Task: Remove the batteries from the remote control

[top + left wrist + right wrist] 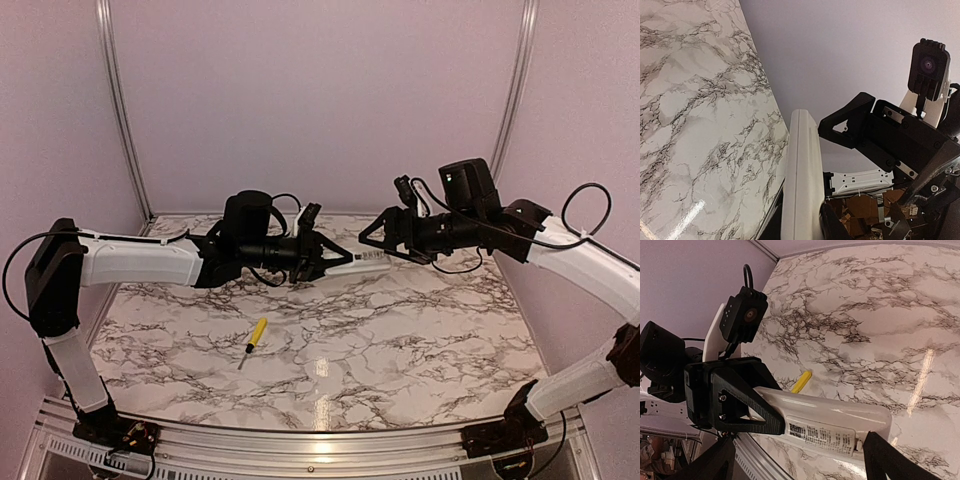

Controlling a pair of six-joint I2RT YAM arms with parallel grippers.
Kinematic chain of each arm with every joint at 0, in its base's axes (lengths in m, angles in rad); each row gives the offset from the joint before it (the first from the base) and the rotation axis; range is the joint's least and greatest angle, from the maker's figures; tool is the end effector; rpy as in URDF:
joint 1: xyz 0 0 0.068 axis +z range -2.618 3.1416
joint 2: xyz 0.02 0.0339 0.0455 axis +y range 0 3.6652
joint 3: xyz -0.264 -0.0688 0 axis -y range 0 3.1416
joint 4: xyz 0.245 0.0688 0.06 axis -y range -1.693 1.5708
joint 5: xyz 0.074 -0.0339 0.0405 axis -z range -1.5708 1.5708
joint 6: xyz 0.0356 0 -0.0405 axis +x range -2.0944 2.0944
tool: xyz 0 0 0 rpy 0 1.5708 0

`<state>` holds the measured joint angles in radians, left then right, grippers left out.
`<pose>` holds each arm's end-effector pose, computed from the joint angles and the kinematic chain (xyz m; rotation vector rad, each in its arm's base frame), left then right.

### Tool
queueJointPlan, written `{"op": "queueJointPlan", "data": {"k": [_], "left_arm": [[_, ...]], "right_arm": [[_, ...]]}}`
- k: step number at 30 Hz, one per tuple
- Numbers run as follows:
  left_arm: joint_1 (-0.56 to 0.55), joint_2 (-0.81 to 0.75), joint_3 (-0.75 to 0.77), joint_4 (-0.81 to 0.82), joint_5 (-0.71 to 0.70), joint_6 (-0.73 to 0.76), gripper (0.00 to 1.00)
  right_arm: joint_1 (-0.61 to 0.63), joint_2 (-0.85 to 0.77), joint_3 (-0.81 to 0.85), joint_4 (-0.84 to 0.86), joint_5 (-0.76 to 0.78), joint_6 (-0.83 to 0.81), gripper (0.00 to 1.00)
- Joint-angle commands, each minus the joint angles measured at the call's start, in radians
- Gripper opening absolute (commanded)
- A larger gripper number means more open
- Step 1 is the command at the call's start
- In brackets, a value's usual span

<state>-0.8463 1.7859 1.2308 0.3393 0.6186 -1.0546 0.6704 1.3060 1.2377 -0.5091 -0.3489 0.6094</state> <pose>0.2608 -0.3258 0.2712 0.3228 2.1727 -1.7878 0.2193 0.1894 0.3528 -0.2917 2.3074 1.0766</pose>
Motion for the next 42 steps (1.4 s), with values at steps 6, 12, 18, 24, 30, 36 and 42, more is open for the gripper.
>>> {"op": "queueJointPlan", "data": {"k": [6, 12, 18, 24, 30, 36, 42], "left_arm": [[-0.010, 0.010, 0.047, 0.034, 0.005, 0.009, 0.00], [-0.010, 0.019, 0.061, 0.041, 0.002, -0.002, 0.00], [-0.019, 0.030, 0.078, 0.039, 0.005, 0.001, 0.00], [-0.019, 0.024, 0.075, 0.037, 0.002, 0.006, 0.00], [-0.020, 0.023, 0.077, 0.052, 0.010, 0.008, 0.00], [-0.020, 0.029, 0.090, 0.067, 0.029, 0.005, 0.00], [-0.019, 0.039, 0.105, 0.076, 0.055, 0.004, 0.00]], "right_arm": [[0.010, 0.026, 0.000, -0.022, 0.003, -0.013, 0.87], [0.009, 0.032, 0.002, -0.020, -0.007, -0.017, 0.87], [0.009, 0.041, 0.006, -0.027, 0.002, -0.025, 0.87], [0.009, 0.042, 0.019, -0.050, 0.048, -0.024, 0.87], [0.009, 0.042, 0.013, -0.054, 0.049, -0.012, 0.87], [0.009, 0.044, 0.009, -0.055, 0.044, -0.008, 0.88], [0.009, 0.058, -0.010, -0.045, 0.022, -0.007, 0.88]]}}
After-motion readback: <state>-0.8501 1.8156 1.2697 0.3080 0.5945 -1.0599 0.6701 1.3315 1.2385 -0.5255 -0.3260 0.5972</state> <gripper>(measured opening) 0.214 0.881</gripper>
